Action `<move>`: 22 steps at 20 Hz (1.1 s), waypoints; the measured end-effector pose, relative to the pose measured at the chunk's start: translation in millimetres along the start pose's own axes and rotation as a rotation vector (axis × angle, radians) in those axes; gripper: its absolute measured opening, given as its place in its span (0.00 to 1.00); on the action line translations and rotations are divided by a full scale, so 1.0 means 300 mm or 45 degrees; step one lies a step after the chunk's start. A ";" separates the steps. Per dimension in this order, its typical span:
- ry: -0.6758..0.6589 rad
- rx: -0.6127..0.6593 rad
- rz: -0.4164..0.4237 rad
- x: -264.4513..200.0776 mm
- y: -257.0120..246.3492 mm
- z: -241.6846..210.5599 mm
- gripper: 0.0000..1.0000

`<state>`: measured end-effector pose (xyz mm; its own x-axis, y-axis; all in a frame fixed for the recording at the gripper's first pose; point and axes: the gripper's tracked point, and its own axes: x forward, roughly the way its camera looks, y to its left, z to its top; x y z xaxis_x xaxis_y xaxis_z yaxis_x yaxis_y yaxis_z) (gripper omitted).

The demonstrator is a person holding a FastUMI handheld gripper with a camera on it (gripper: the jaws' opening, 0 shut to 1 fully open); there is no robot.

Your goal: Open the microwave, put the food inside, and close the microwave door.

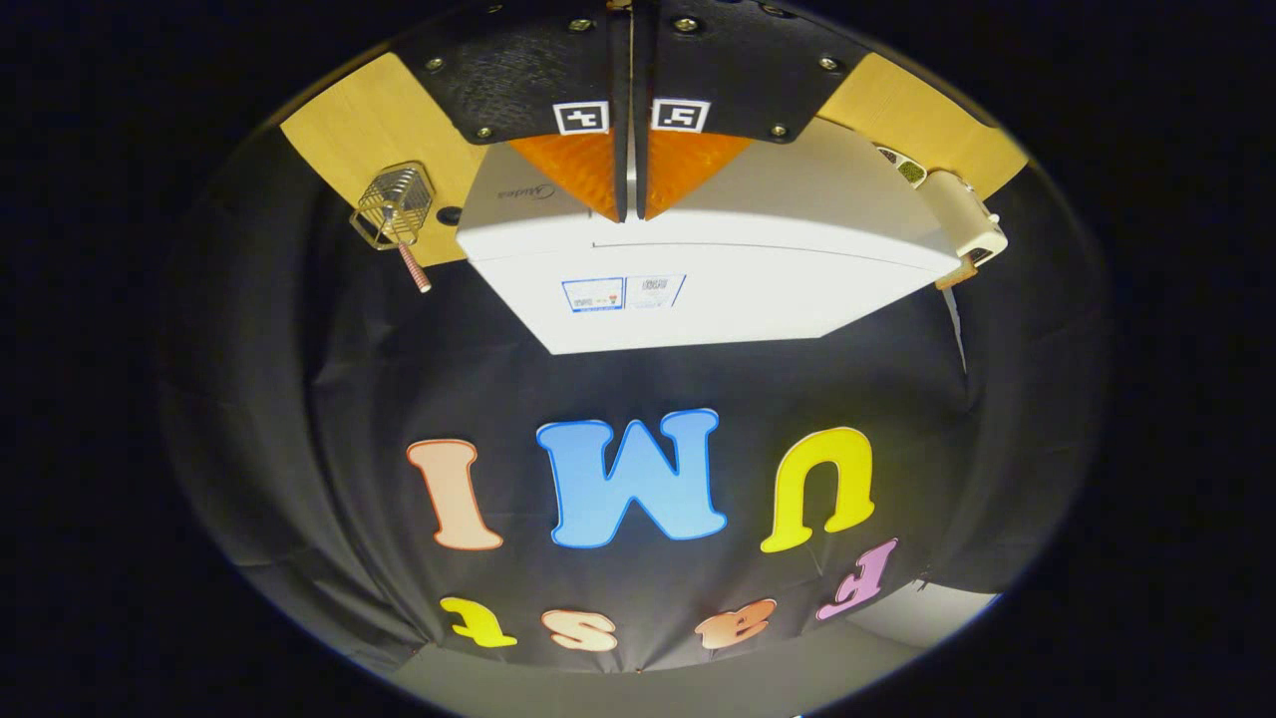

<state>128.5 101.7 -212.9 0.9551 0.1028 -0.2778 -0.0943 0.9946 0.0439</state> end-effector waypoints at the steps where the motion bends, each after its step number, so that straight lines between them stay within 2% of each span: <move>1: -0.035 -0.005 0.000 -0.033 -0.002 0.054 0.02; 5: -0.177 -0.009 0.029 -0.182 -0.007 0.281 0.03; 7: -0.180 0.006 0.084 -0.254 0.025 0.366 0.52; 9: -0.167 0.014 0.039 -0.311 -0.002 0.438 0.97; 12: -0.223 -0.004 -0.007 -0.416 -0.016 0.572 0.96; 16: -0.262 0.022 -0.012 -0.496 -0.012 0.687 0.96; 22: -0.291 0.034 -0.017 -0.547 -0.028 0.752 0.96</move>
<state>35.9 73.0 48.7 0.9953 0.0804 -0.0543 -0.0767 0.9948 0.0676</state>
